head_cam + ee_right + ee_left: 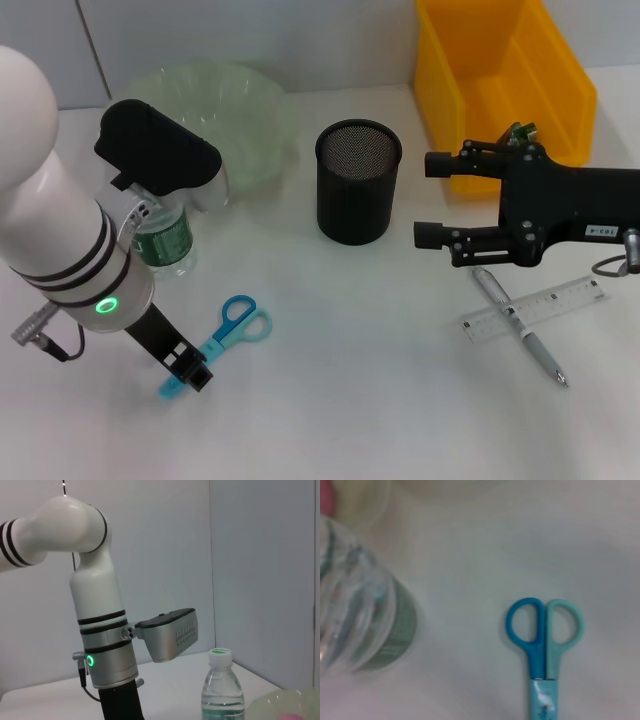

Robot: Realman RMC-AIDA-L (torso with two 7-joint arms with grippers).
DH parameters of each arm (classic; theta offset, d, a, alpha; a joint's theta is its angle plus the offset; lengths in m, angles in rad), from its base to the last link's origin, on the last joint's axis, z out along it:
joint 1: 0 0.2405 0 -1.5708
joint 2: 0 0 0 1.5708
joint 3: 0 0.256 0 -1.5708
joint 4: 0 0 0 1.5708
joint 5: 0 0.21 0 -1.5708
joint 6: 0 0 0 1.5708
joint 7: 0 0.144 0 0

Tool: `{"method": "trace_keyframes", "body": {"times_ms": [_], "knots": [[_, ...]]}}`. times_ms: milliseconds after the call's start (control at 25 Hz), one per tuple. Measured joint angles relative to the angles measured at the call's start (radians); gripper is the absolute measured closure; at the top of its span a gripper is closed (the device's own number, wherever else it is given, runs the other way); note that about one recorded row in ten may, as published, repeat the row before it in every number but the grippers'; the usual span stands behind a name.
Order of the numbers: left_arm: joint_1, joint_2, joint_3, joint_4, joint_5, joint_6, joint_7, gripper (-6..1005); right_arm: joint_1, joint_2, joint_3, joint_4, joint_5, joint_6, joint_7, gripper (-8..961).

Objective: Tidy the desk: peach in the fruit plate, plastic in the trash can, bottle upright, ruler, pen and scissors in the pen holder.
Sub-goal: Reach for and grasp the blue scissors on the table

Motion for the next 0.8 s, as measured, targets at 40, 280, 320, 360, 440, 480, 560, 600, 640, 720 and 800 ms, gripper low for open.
{"method": "trace_keyframes", "body": {"times_ms": [40,280,320,360,440,480,560,600,640,720,800], "knots": [[-0.001,0.0,0.0,-0.004,-0.001,0.002,0.0,601,-0.002,0.0,-0.002,0.001,0.0,0.0,-0.005,127],[-0.005,0.0,0.014,-0.023,0.003,0.006,0.0,458,-0.005,0.002,-0.013,0.006,0.0,0.0,-0.016,127],[-0.005,0.0,0.014,-0.025,0.003,0.006,-0.001,458,-0.004,0.002,-0.013,0.007,0.0,0.0,-0.017,127],[-0.006,0.0,0.014,-0.028,0.004,0.005,-0.001,459,-0.004,0.002,-0.013,0.007,0.0,0.0,-0.017,127],[-0.006,0.0,0.014,-0.032,0.004,0.005,0.0,460,-0.003,0.002,-0.018,0.008,0.0,0.001,-0.017,128],[-0.007,0.0,0.014,-0.04,0.005,0.004,0.0,460,-0.003,0.002,-0.024,0.008,0.0,0.003,-0.017,128],[-0.008,0.0,0.014,-0.041,0.005,0.004,0.0,461,-0.003,0.002,-0.034,0.009,0.0,0.007,-0.017,128],[-0.008,0.0,0.014,-0.042,0.005,0.004,0.0,461,-0.002,0.002,-0.036,0.009,0.0,0.007,-0.018,128],[-0.009,0.0,0.014,-0.044,0.005,0.005,0.0,462,-0.001,0.002,-0.036,0.009,0.0,0.008,-0.019,128],[-0.011,0.0,0.014,-0.049,0.005,0.005,0.0,462,0.002,0.002,-0.036,0.01,0.0,0.008,-0.02,128],[-0.013,0.0,0.014,-0.054,0.005,0.005,0.0,463,0.003,0.002,-0.036,0.01,0.0,0.008,-0.02,128]]}}
